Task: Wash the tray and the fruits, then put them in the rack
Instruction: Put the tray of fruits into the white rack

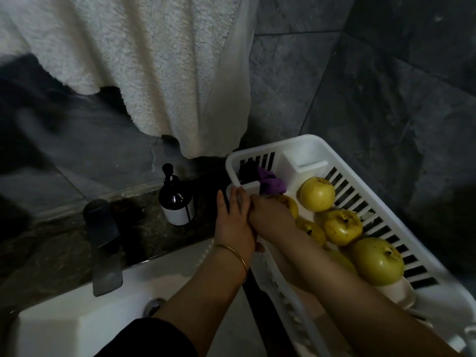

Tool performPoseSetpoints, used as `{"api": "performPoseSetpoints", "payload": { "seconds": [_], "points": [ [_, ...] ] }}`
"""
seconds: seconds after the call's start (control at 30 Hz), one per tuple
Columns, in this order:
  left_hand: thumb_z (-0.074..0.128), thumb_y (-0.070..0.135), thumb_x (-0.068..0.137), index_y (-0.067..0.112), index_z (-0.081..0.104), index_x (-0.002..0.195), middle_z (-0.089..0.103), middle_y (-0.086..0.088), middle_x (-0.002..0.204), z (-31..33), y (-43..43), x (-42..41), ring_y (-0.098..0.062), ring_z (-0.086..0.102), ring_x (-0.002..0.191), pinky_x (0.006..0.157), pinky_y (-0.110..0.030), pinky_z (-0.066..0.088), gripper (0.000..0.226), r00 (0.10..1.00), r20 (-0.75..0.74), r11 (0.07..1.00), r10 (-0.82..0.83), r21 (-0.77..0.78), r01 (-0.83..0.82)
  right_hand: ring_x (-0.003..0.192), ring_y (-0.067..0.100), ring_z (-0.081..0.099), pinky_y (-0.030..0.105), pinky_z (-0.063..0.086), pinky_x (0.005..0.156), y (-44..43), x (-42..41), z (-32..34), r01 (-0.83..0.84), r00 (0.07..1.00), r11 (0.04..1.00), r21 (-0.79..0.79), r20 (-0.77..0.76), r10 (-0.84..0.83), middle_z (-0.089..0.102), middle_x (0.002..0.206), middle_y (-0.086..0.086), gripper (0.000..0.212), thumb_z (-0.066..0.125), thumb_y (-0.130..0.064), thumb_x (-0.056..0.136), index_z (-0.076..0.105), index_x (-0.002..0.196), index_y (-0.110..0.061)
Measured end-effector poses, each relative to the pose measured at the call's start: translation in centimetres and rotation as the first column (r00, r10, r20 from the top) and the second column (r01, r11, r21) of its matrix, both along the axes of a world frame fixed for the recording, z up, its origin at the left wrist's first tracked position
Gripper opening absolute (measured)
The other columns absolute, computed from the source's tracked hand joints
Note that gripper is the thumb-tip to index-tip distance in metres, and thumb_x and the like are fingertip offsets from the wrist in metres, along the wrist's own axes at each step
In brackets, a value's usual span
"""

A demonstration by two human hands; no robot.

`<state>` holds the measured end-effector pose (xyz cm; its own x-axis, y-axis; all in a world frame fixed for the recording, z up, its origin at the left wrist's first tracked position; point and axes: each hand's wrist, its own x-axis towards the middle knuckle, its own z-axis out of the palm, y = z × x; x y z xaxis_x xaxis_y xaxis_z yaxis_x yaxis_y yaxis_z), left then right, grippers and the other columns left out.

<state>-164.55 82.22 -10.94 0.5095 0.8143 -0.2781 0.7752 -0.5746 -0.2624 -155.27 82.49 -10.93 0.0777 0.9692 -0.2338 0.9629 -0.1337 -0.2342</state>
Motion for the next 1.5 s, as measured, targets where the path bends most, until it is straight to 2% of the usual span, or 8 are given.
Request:
{"api": "performPoseSetpoints", "payload": {
  "seconds": [0.2,0.43,0.57,0.73,1.03,1.2,1.3,1.5],
  "points": [
    [0.038,0.068,0.087,0.002,-0.014,0.148,-0.013,-0.029,0.153,0.5,-0.3,0.1,-0.044,-0.007,0.142,0.110,-0.059,-0.008,0.104,0.999,-0.038,0.999,-0.031,0.011,0.031,0.085,0.023,0.057,0.026,0.035,0.061,0.1,0.6,0.8,0.008,0.999,0.999,-0.038,-0.034,-0.010,0.062,0.098,0.008,0.024,0.038,-0.022,0.099,0.059,0.102,-0.010],
    [0.042,0.058,0.092,0.020,0.009,0.152,-0.008,-0.035,0.151,1.4,-0.8,0.2,-0.051,-0.003,0.140,0.107,-0.064,-0.008,0.078,0.996,-0.024,0.996,-0.088,-0.016,0.088,0.101,0.026,0.060,0.030,0.044,0.071,-3.6,7.1,2.3,0.322,0.946,0.934,0.157,-0.018,-0.323,0.065,0.110,0.006,0.031,0.048,-0.042,0.094,0.062,0.116,-0.024],
    [0.041,0.057,0.092,0.020,0.008,0.152,-0.009,-0.036,0.150,1.3,-0.9,0.3,-0.052,-0.004,0.140,0.108,-0.064,-0.008,0.077,0.996,-0.023,0.996,-0.091,-0.006,0.091,0.119,0.023,0.050,0.035,0.042,0.094,-6.9,9.4,-0.1,0.216,0.974,0.976,0.007,0.074,-0.216,0.055,0.129,0.004,0.061,0.059,-0.058,0.083,0.051,0.131,-0.022],
    [0.041,0.057,0.093,0.021,0.010,0.151,-0.009,-0.038,0.149,1.3,-0.9,0.3,-0.053,-0.004,0.139,0.108,-0.064,-0.005,0.075,0.995,-0.050,0.996,-0.090,0.005,0.091,0.132,0.024,0.037,0.034,0.040,0.100,-7.5,8.8,-1.2,0.182,0.983,0.973,-0.139,0.043,-0.178,0.032,0.149,0.005,0.101,0.068,-0.063,0.071,0.022,0.149,-0.020],
    [0.038,0.056,0.095,0.020,0.011,0.150,-0.006,-0.039,0.148,1.4,-0.8,0.9,-0.056,0.000,0.138,0.109,-0.063,-0.005,0.071,0.989,-0.106,0.994,-0.101,0.026,0.104,0.110,0.025,0.053,0.031,0.043,0.078,-7.4,6.0,-1.3,0.058,0.968,0.993,-0.107,0.248,-0.030,0.049,0.126,0.004,0.081,0.062,-0.056,0.075,0.027,0.142,-0.029],
    [0.039,0.057,0.094,0.019,0.015,0.149,-0.006,-0.039,0.148,1.1,-0.8,0.8,-0.057,0.000,0.137,0.109,-0.064,-0.004,0.071,0.991,-0.094,0.994,-0.098,0.036,0.102,0.113,0.026,0.050,0.035,0.046,0.087,-6.8,5.8,-1.2,0.053,0.985,0.978,-0.199,0.170,-0.019,0.047,0.131,0.003,0.083,0.065,-0.055,0.075,0.025,0.144,-0.031],
    [0.040,0.054,0.095,0.019,0.016,0.149,-0.004,-0.039,0.148,1.2,-0.7,1.0,-0.058,0.002,0.137,0.109,-0.064,-0.004,0.069,0.988,-0.116,0.993,-0.106,0.033,0.110,0.103,0.020,0.056,0.036,0.045,0.086,-6.2,7.5,0.9,0.099,0.990,0.990,-0.105,0.107,-0.088,0.060,0.109,-0.002,0.061,0.059,-0.066,0.077,0.049,0.126,-0.032],
    [0.040,0.050,0.096,0.014,0.018,0.149,0.005,-0.041,0.146,2.0,-0.4,1.9,-0.058,0.013,0.134,0.110,-0.065,0.004,0.068,0.965,-0.213,0.984,-0.155,0.058,0.171,0.126,0.030,0.040,0.050,0.027,0.106,-4.8,12.1,1.3,0.319,0.878,0.947,-0.036,0.388,-0.281,0.050,0.133,0.006,0.055,0.041,-0.063,0.090,0.051,0.128,-0.023]
  ]
}}
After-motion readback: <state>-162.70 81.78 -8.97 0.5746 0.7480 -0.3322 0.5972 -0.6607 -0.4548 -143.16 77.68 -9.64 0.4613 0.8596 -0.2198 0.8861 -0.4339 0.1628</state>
